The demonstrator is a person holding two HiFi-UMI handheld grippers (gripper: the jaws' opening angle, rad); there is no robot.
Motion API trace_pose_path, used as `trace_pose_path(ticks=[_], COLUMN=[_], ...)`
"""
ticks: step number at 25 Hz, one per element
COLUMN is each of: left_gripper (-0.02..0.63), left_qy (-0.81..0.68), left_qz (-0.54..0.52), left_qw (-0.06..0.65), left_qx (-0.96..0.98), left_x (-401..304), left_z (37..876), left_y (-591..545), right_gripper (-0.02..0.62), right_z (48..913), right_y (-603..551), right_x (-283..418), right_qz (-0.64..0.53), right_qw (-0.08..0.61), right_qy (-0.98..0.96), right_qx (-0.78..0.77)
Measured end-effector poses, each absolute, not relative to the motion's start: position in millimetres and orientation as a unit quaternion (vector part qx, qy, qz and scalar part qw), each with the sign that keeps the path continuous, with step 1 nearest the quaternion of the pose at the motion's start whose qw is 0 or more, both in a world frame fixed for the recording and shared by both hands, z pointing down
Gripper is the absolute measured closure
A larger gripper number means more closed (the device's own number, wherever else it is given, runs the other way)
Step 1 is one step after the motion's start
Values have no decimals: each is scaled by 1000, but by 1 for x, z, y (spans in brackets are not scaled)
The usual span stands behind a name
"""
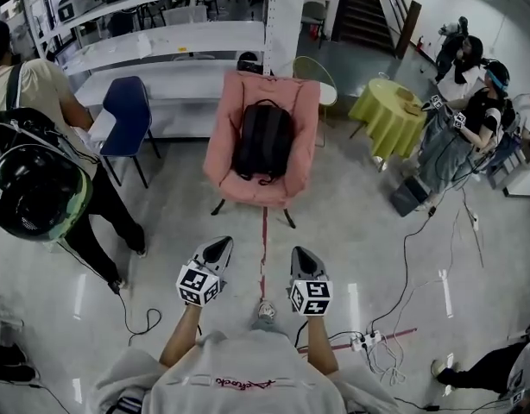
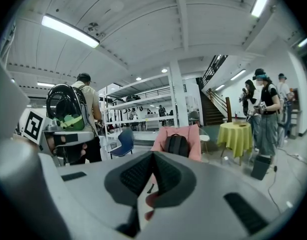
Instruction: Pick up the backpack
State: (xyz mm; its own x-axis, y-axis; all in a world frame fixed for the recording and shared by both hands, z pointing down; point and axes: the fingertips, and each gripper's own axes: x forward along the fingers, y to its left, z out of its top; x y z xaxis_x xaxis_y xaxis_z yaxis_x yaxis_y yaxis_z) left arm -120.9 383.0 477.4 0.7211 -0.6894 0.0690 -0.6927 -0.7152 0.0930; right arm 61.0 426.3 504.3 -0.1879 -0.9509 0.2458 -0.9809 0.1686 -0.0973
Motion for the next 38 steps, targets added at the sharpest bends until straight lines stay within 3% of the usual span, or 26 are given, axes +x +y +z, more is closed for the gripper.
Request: trace_pose_path(ticks=[4,22,38], left_gripper=[594,597,597], left_qy=[-372,-404,-413], left_qz=[17,36,56], left_qw=[52,45,67], left_qx=[927,913,906], left_x=[-93,-14,-12], left_z=[489,492,509], left_y=[322,278,240], right_gripper=[577,577,577], right_z=[518,518,543], right_y=[366,304,260], right_x=[84,155,156], right_qz=[116,116,151], right_qw=[66,74,80], right_qy=[-762,-786,-792], right_qx=[634,603,586])
